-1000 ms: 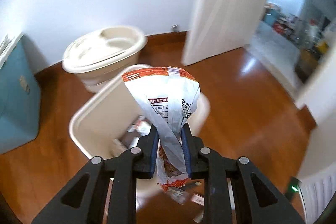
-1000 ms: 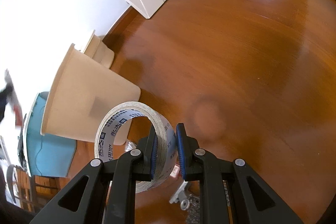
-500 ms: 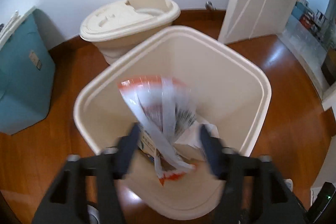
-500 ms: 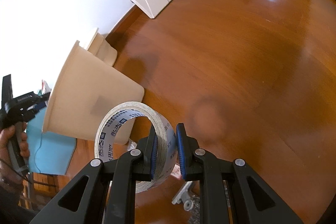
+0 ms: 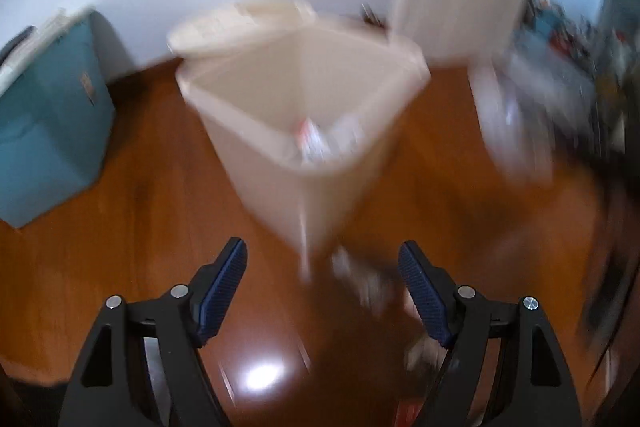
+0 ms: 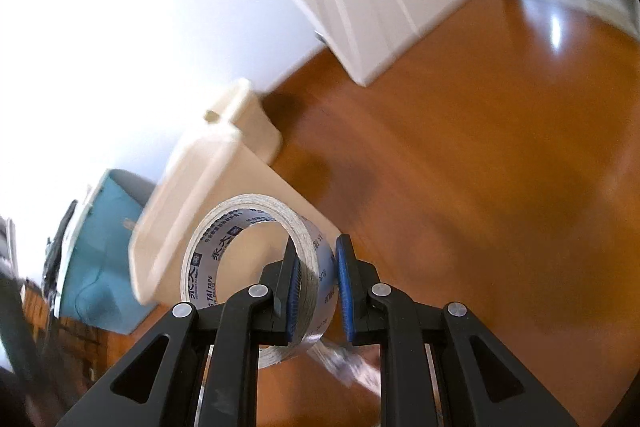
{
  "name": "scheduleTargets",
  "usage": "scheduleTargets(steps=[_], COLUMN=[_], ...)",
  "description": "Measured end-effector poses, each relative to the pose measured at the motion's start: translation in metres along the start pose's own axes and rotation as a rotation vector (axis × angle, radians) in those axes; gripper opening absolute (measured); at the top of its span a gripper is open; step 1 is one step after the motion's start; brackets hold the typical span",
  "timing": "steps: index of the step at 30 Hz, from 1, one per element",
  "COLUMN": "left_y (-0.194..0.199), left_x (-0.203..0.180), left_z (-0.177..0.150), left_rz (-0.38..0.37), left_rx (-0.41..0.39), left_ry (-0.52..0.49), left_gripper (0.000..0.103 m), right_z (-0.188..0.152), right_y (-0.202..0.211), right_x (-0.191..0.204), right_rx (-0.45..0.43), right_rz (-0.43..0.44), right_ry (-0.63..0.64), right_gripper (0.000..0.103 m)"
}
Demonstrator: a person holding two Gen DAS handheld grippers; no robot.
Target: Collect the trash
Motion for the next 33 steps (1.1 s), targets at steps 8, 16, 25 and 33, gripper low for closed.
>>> scheduleTargets(steps=[8, 16, 25, 33], left_y=[-0.04, -0.055, -0.069, -0.094], left_x=[-0.004, 0.021, 0.004, -0.059], left_z=[-0.082, -0.092, -0.124, -0.191], left_rz=[-0.012, 0.017, -0.002, -0.075], left_rx=[0.221, 0.272, 0.35, 0.509], left_ry=[-0.032, 0.034, -0.009, -0.147], left_gripper=[0.078, 0.078, 0.078, 0.078], right_z=[0.065, 0.038, 0.005, -0.111], right_y=[-0.045, -0.119, -0.098, -0.017], right_x=[0.129, 0.184, 0.156, -0.085], right_rx=[-0.006, 0.139, 0.222, 0.279], right_rz=[0.087, 0.106, 0.154, -0.321], right_ry=[0.213, 0.287, 0.329, 0.058], right_gripper=[0.018, 0.021, 0.075, 0.076])
Point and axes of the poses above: each gripper's, at about its wrist camera, not at the fingertips, and y roughly against the way its jaws point, x to its left, z to its top, the point moved 10 cm from there along -y, roughly the way its jaws point, and after that the axes turned 5 degrees about -y, right-handed, at the moved point
